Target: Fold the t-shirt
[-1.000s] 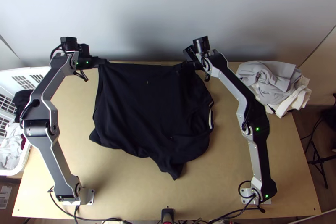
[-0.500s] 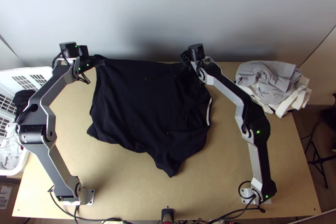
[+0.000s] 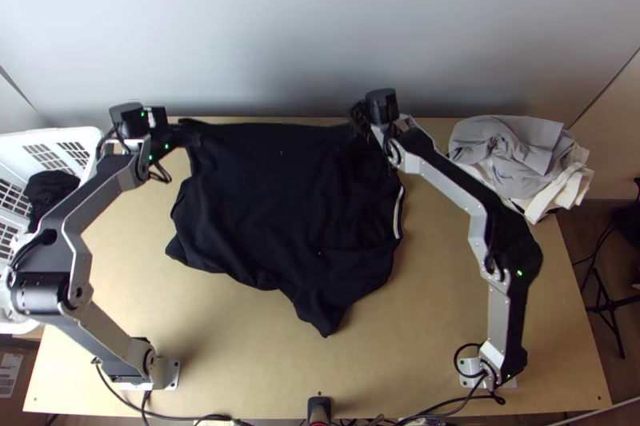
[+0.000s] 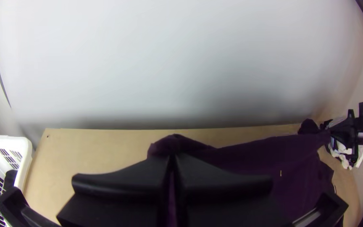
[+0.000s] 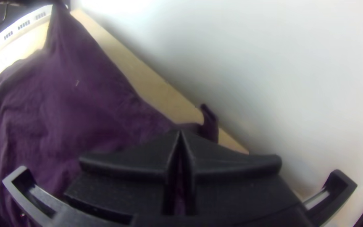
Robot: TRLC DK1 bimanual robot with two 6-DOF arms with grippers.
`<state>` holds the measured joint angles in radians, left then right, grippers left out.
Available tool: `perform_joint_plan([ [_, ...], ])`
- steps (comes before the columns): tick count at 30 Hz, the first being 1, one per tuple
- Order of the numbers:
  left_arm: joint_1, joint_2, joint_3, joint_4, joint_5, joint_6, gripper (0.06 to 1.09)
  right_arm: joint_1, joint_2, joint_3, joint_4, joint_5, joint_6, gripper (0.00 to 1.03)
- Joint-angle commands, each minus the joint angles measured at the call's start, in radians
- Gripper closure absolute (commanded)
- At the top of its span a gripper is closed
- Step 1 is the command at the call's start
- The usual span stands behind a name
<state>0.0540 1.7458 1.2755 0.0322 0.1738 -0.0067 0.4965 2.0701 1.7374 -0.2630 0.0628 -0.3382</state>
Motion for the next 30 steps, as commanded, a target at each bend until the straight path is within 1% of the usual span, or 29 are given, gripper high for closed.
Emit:
perform_joint_plan([
  [1, 0.007, -0.123, -0.154, 0.025, 0.007, 0.011, 1.05, 0.065, -0.174, -0.268, 0.048, 0.000, 0.022, 1.00],
  [8, 0.018, -0.216, -0.274, 0.025, 0.009, 0.017, 1.05, 0.149, -0.308, -0.463, 0.057, -0.003, 0.053, 1.00],
  [13, 0.020, -0.281, -0.346, 0.020, 0.009, 0.017, 1.05, 0.180, -0.387, -0.558, 0.057, -0.008, 0.065, 1.00],
  [22, 0.017, -0.374, -0.449, -0.015, 0.010, 0.019, 1.05, 0.188, -0.475, -0.630, 0.048, -0.034, 0.087, 1.00],
  [30, 0.015, -0.433, -0.530, -0.041, 0.010, 0.019, 1.05, 0.206, -0.508, -0.670, 0.027, -0.058, 0.096, 1.00],
])
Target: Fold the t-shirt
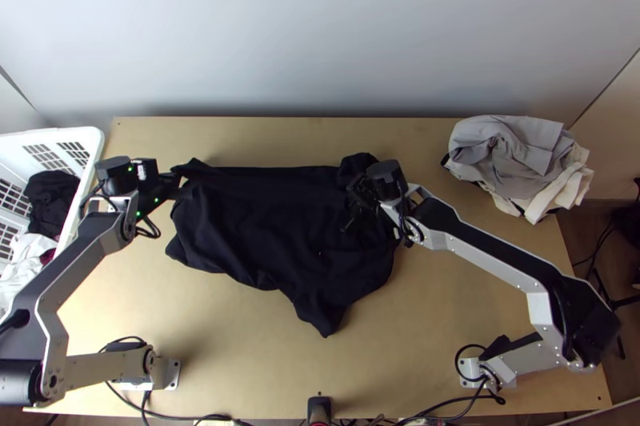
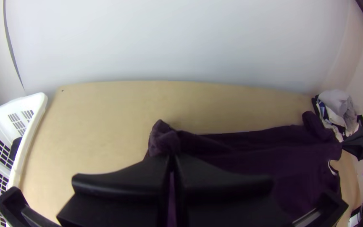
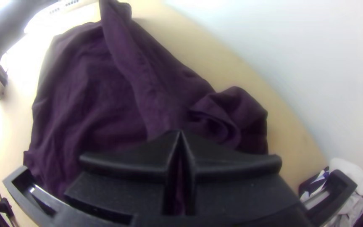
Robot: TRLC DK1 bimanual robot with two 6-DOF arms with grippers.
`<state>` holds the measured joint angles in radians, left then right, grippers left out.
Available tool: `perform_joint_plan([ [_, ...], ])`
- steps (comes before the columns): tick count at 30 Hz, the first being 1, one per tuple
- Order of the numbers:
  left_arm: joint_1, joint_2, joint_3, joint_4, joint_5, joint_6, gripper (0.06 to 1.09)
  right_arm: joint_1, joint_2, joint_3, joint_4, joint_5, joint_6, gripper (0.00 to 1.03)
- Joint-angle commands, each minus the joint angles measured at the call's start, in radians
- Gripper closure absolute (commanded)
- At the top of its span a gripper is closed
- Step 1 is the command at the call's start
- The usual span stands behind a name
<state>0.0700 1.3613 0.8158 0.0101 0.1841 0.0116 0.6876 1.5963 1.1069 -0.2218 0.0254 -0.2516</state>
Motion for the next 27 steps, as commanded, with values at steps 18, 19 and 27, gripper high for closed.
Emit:
perform_joint_plan([
  [18, 0.005, -0.102, -0.214, -0.022, -0.002, 0.008, 0.99, 0.073, -0.062, -0.113, -0.068, -0.079, 0.011, 0.51],
  [19, 0.008, -0.102, -0.214, -0.025, -0.002, 0.008, 0.87, 0.072, -0.065, -0.113, -0.076, -0.081, 0.011, 0.34],
  [27, 0.088, -0.215, -0.115, -0.369, 0.094, 0.080, 0.29, 0.033, -0.125, -0.044, -0.271, -0.096, -0.012, 0.03],
])
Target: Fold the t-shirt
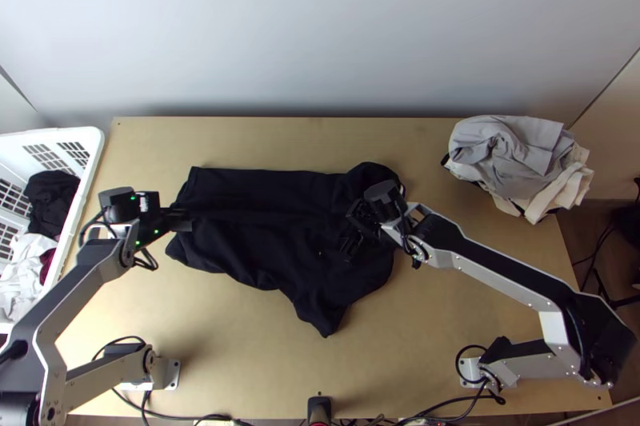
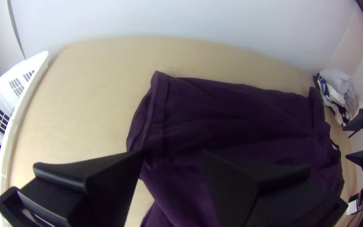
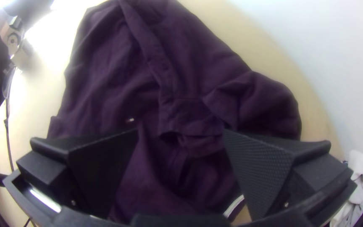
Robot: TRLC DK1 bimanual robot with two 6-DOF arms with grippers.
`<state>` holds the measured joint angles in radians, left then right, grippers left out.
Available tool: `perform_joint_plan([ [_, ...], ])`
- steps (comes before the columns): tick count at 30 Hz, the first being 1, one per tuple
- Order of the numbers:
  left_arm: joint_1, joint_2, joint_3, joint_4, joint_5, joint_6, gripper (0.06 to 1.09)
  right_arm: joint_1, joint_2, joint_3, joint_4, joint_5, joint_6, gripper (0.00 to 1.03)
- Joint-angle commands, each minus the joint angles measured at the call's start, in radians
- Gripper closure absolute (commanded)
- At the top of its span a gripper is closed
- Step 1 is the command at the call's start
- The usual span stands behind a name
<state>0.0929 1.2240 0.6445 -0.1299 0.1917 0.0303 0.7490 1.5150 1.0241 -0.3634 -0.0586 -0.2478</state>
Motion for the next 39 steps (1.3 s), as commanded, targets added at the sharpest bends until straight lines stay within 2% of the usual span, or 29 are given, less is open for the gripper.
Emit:
perform_joint_plan([
  [1, 0.096, -0.090, 0.072, -0.289, 0.117, 0.083, 0.29, -0.036, -0.059, 0.041, -0.149, -0.017, -0.016, 0.03],
  [3, 0.149, -0.096, 0.096, -0.415, 0.170, 0.141, 0.29, -0.050, -0.090, 0.041, -0.192, -0.026, -0.016, 0.03],
  [5, 0.188, -0.104, 0.104, -0.510, 0.175, 0.186, 0.29, -0.063, -0.119, 0.037, -0.232, -0.040, -0.011, 0.03],
  [8, 0.215, -0.113, 0.098, -0.608, 0.173, 0.243, 0.29, -0.085, -0.162, 0.025, -0.275, -0.061, -0.002, 0.03],
  [11, 0.222, -0.123, 0.075, -0.642, 0.172, 0.267, 0.29, -0.094, -0.207, 0.005, -0.309, -0.066, -0.002, 0.03],
  [15, 0.205, -0.133, 0.032, -0.623, 0.172, 0.266, 0.29, -0.092, -0.262, -0.016, -0.364, -0.081, 0.001, 0.03],
  [22, 0.177, -0.116, -0.022, -0.531, 0.146, 0.237, 0.29, -0.019, -0.299, 0.001, -0.457, -0.098, 0.001, 0.03],
  [32, 0.180, -0.070, -0.059, -0.412, 0.111, 0.232, 0.30, 0.070, -0.289, -0.016, -0.491, -0.122, -0.001, 0.03],
  [33, 0.180, -0.060, -0.055, -0.407, 0.111, 0.232, 0.32, 0.082, -0.285, -0.021, -0.491, -0.122, -0.002, 0.03],
  [39, 0.148, 0.022, -0.040, -0.379, 0.112, 0.198, 0.64, 0.170, -0.234, -0.030, -0.482, -0.122, -0.015, 0.03],
])
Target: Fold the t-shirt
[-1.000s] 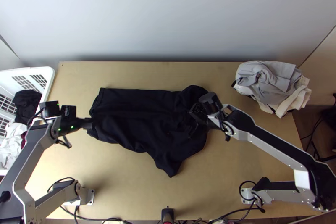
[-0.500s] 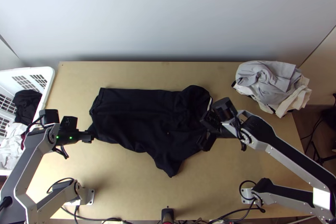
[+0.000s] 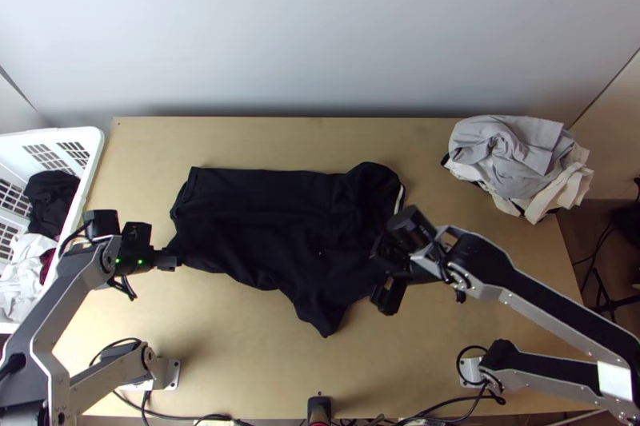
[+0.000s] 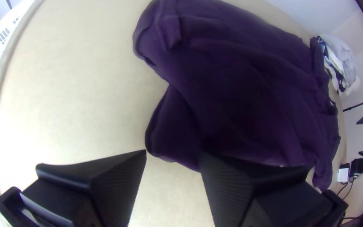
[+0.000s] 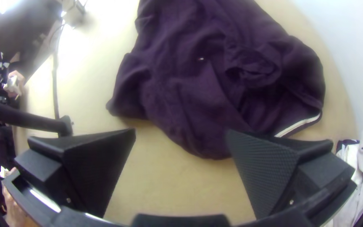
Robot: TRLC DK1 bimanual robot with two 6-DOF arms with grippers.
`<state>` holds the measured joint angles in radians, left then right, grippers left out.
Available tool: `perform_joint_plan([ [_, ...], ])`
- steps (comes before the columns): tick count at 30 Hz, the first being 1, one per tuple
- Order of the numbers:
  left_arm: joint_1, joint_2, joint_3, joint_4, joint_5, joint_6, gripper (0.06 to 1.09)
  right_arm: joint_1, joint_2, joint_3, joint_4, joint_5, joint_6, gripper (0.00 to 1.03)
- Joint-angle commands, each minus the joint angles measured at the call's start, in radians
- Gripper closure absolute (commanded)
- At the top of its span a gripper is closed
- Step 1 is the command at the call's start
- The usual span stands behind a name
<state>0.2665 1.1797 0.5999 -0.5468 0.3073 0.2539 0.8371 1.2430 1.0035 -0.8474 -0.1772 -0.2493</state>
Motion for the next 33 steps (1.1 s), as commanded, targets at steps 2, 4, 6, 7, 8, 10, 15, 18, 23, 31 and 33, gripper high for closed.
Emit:
perform_joint_plan([
  [2, -0.042, 0.077, 0.005, 0.051, -0.004, -0.030, 0.82, 0.111, 0.059, -0.009, 0.013, -0.004, -0.027, 0.03],
  [4, -0.055, 0.078, 0.008, 0.064, -0.002, -0.045, 0.94, 0.137, 0.087, -0.009, 0.022, -0.002, -0.047, 0.03],
  [6, -0.062, 0.074, 0.011, 0.077, -0.002, -0.050, 1.05, 0.158, 0.119, -0.020, 0.039, -0.002, -0.054, 0.03],
  [7, -0.067, 0.070, 0.012, 0.081, 0.003, -0.051, 1.05, 0.171, 0.130, -0.034, 0.062, -0.001, -0.054, 0.03],
  [8, -0.069, 0.070, 0.017, 0.081, 0.004, -0.054, 1.05, 0.186, 0.138, -0.051, 0.088, -0.001, -0.054, 0.03],
  [10, -0.072, 0.067, 0.026, 0.081, 0.006, -0.061, 1.05, 0.211, 0.150, -0.083, 0.136, -0.001, -0.053, 0.04],
  [15, -0.069, 0.035, 0.037, 0.068, 0.006, -0.070, 1.05, 0.241, 0.159, -0.120, 0.154, -0.001, -0.028, 0.05],
  [18, -0.067, 0.026, 0.038, 0.065, 0.006, -0.070, 1.05, 0.243, 0.159, -0.123, 0.169, -0.001, -0.027, 0.07],
  [23, -0.064, 0.034, 0.040, 0.068, 0.006, -0.074, 1.05, 0.254, 0.194, -0.082, 0.203, -0.001, -0.025, 0.07],
  [31, -0.058, 0.043, 0.040, 0.071, 0.004, -0.082, 1.05, 0.321, 0.273, -0.031, 0.219, -0.001, -0.015, 0.13],
  [33, -0.053, 0.047, 0.038, 0.074, 0.004, -0.085, 1.05, 0.338, 0.286, -0.025, 0.217, -0.001, -0.011, 0.14],
])
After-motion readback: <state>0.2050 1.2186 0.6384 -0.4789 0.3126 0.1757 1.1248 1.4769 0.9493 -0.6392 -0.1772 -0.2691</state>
